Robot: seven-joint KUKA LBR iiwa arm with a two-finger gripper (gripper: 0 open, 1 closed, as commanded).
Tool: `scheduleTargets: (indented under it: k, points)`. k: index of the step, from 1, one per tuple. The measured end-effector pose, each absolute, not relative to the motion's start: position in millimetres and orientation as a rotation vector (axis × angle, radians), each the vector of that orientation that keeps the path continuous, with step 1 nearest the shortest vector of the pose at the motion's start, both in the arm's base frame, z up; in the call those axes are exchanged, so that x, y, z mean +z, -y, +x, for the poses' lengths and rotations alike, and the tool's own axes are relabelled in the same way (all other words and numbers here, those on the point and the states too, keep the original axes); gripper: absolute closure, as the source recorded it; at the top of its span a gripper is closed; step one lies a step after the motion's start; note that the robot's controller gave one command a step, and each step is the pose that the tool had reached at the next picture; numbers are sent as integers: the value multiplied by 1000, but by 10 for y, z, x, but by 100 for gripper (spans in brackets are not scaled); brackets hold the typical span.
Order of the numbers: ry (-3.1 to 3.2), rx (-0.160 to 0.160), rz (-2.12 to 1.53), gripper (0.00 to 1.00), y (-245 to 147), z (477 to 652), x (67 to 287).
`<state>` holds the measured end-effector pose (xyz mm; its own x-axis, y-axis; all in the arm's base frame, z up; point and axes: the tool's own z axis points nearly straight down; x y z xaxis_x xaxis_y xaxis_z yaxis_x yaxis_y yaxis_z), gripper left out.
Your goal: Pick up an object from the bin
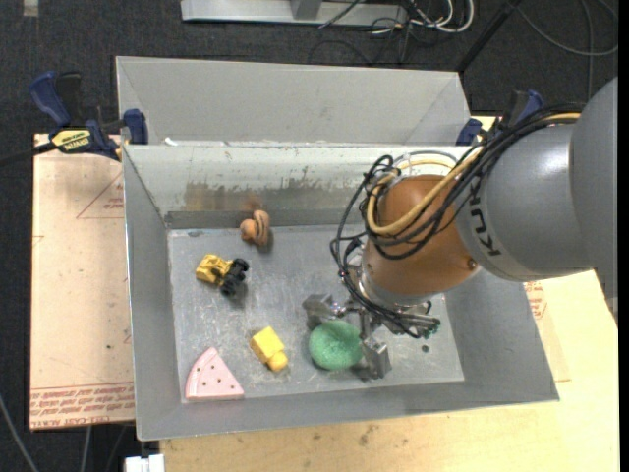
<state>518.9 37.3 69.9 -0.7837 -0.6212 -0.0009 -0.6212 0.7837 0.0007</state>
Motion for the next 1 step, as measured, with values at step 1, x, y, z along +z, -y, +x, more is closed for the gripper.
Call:
scheduleTargets:
  k: [1]
  points:
    - [-2912,2,-1172,100,-524,5319,697]
